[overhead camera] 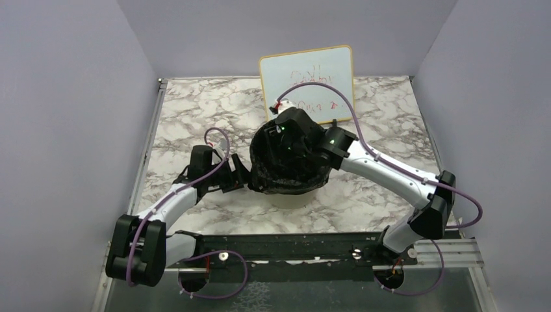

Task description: Put the trash bags into the trash bin

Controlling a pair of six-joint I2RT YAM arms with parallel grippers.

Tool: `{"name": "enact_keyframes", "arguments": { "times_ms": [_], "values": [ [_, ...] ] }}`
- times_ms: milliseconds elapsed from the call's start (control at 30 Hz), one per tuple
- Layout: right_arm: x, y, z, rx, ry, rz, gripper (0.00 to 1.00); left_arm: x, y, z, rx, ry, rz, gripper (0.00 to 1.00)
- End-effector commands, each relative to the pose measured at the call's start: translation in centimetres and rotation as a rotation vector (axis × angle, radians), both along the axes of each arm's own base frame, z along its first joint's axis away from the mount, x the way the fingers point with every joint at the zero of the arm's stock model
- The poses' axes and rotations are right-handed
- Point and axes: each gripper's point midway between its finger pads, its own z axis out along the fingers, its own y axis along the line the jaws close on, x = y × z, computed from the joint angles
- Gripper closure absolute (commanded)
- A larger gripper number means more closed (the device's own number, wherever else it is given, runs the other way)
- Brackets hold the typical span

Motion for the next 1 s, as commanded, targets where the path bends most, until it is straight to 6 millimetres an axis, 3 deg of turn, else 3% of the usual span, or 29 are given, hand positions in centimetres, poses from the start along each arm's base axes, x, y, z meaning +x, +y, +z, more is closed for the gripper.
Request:
{"name": "enact_keyframes", "arguments": {
  "times_ms": [0,100,233,333,467,533,633,733,800,967],
  "values": [
    [1.6,-2.7,4.4,0.011,-0.117,-0.103,0.47,0.8,0.7,1.4,0.052,-0.053,0.035,0.23],
    [2.5,-5.4,7.4,0.048,-0.19,-0.203,0.46,1.0,1.5,1.7,0.08,-0.058,0.086,0.19],
    [3.5,-11.2,11.4,0.09,-0.315,-0.426,0.46,1.8,3.3,2.9,0.146,-0.08,0.207,0.14],
    [3.8,-15.4,12.5,0.113,-0.355,-0.543,0.45,2.9,6.2,4.6,0.252,-0.114,0.329,0.09],
    [6.0,-21.0,9.5,0.119,-0.268,-0.664,0.44,4.0,9.3,8.3,0.326,-0.203,0.479,0.06],
    [6.9,-22.4,6.5,0.152,-0.18,-0.671,0.44,4.2,9.7,11.4,0.316,-0.297,0.499,0.05],
    [6.9,-22.0,0.7,0.257,-0.001,-0.61,0.43,4.7,9.0,17.3,0.278,-0.458,0.457,0.07],
    [5.8,-20.1,-2.9,0.388,0.132,-0.537,0.43,4.4,5.9,23.0,0.187,-0.599,0.267,0.08],
    [5.0,-18.9,-4.4,0.462,0.179,-0.503,0.43,4.3,3.5,25.0,0.119,-0.622,0.119,0.08],
    [3.5,-17.6,-6.2,0.572,0.227,-0.459,0.42,2.9,-3.2,27.3,0.001,-0.618,-0.19,0.15]
  ]
}}
